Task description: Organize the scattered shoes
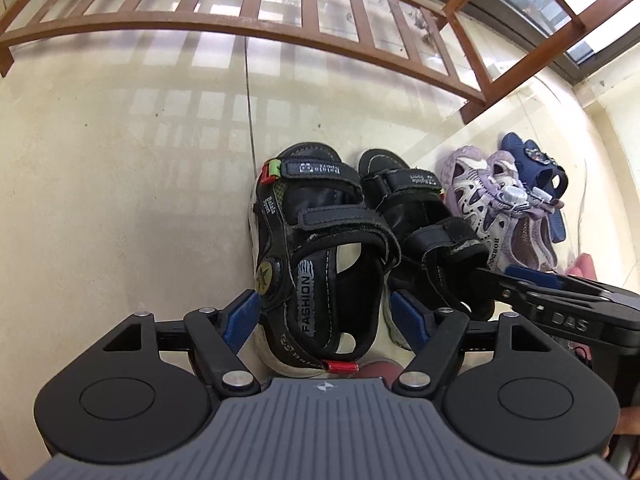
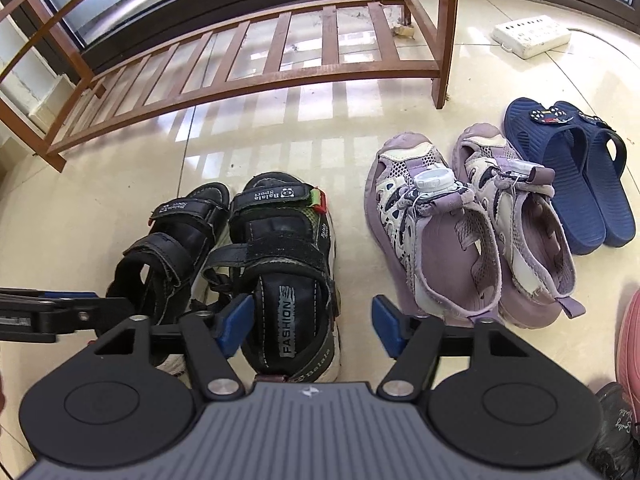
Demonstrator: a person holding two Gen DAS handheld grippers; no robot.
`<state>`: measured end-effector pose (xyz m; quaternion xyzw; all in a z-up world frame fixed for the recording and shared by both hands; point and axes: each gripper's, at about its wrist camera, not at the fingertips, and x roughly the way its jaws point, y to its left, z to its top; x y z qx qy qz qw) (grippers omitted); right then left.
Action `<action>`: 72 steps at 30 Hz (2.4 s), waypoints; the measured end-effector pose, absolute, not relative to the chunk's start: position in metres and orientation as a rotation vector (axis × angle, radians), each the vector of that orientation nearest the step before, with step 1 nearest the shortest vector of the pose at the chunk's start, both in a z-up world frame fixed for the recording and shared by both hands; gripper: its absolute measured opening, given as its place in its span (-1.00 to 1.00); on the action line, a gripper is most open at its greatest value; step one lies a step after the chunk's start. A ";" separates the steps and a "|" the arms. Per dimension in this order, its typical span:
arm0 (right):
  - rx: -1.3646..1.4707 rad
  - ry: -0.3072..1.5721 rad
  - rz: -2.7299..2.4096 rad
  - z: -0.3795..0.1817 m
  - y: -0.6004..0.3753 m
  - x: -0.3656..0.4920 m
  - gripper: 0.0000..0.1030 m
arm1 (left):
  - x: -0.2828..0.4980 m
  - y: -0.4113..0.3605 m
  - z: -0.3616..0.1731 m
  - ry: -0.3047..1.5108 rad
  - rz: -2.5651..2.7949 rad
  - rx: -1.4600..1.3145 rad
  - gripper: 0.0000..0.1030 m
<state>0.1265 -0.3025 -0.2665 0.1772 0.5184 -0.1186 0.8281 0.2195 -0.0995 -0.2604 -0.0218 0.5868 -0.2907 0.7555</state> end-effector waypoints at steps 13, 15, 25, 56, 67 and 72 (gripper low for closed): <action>0.362 1.139 -0.231 -0.290 -0.305 0.136 0.10 | 0.232 -0.102 -0.296 1.295 -0.613 0.043 0.08; 0.365 1.146 -0.226 -0.296 -0.306 0.137 0.07 | 0.234 -0.102 -0.303 1.295 -0.599 0.049 0.06; 0.388 1.157 -0.198 -0.311 -0.310 0.141 -0.44 | 0.227 -0.101 -0.313 1.219 -0.576 0.097 0.12; 0.365 1.141 -0.199 -0.306 -0.311 0.145 -0.43 | 0.229 -0.115 -0.298 1.179 -0.495 0.259 1.00; 0.360 1.147 -0.196 -0.309 -0.311 0.143 -0.43 | 0.226 -0.115 -0.303 1.199 -0.533 0.219 0.60; 0.372 1.154 -0.195 -0.313 -0.313 0.142 -0.44 | 0.226 -0.111 -0.310 1.215 -0.548 0.185 0.05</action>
